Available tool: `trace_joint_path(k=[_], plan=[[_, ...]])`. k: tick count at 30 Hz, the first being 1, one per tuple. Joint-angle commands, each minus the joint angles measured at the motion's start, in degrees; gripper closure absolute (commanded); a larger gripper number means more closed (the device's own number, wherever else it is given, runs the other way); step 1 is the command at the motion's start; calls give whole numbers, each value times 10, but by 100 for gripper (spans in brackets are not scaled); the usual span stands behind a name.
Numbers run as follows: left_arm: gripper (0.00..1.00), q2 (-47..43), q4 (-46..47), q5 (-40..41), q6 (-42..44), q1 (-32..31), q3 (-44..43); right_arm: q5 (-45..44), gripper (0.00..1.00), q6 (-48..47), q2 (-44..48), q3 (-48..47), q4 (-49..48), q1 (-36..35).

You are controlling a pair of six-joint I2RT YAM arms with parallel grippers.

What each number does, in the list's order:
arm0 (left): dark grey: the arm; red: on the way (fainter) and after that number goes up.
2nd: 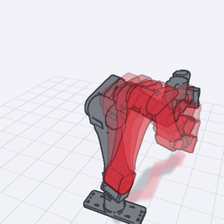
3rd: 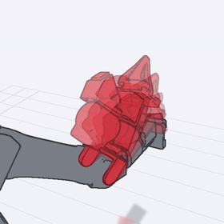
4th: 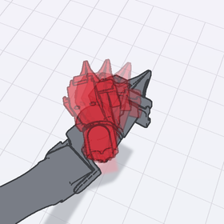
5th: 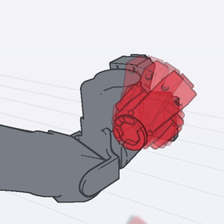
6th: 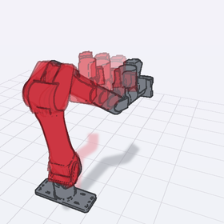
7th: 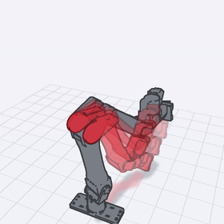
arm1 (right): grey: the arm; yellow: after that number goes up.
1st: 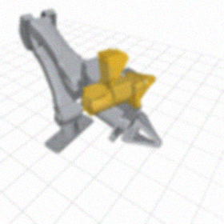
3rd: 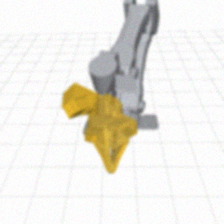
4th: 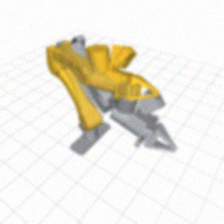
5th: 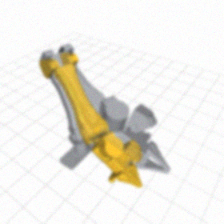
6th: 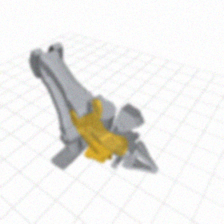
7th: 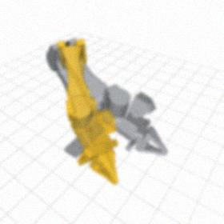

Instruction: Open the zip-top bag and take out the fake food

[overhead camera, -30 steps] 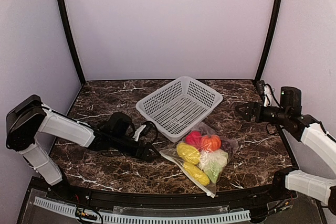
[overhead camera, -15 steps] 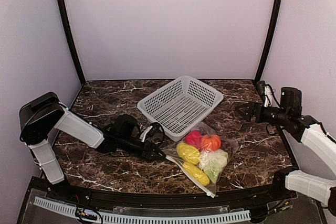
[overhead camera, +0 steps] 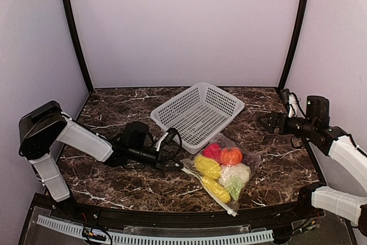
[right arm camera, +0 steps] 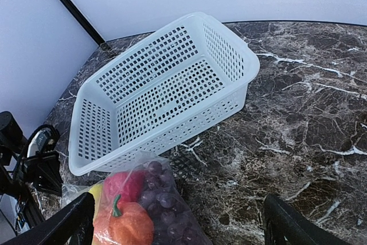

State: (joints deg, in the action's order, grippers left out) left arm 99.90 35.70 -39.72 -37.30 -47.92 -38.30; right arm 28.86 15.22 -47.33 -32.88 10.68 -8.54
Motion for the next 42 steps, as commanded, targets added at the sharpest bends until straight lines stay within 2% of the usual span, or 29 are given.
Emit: trace_joint_path(k=[1, 4, 8, 10, 17, 21, 28, 30, 33, 38, 42], plan=[[99, -69, -13, -20, -10, -6, 1, 4, 1, -12, 18, -5, 6, -4], [99, -135, -64, 7, 8, -23, -15, -7, 1, -27, 50, -10, 17, -12], [99, -212, -219, 61, 32, -42, -65, -7, 1, -34, 59, -21, 35, -18], [99, -242, -258, 74, 17, -42, -80, -11, 2, -37, 53, -26, 43, -22], [99, -360, -254, 53, -26, -49, -61, -5, 2, -30, 45, -37, 27, -27], [99, -414, -260, 73, -25, -57, -65, 0, 3, -30, 37, -39, 18, -33], [99, -428, -290, 121, -62, -58, -136, 0, 3, -44, 29, -61, 23, -47], [99, -434, -323, 164, -84, -58, -159, 4, 4, -51, 26, -68, 26, -51], [99, -450, -370, 270, -119, -58, -173, 14, 5, -62, 25, -69, 20, -68], [99, -443, -396, 400, -156, -58, -177, 24, 6, -71, 32, -39, -25, -110], [99, -432, -383, 414, -134, -57, -174, 21, 8, -65, 30, -5, -77, -155]])
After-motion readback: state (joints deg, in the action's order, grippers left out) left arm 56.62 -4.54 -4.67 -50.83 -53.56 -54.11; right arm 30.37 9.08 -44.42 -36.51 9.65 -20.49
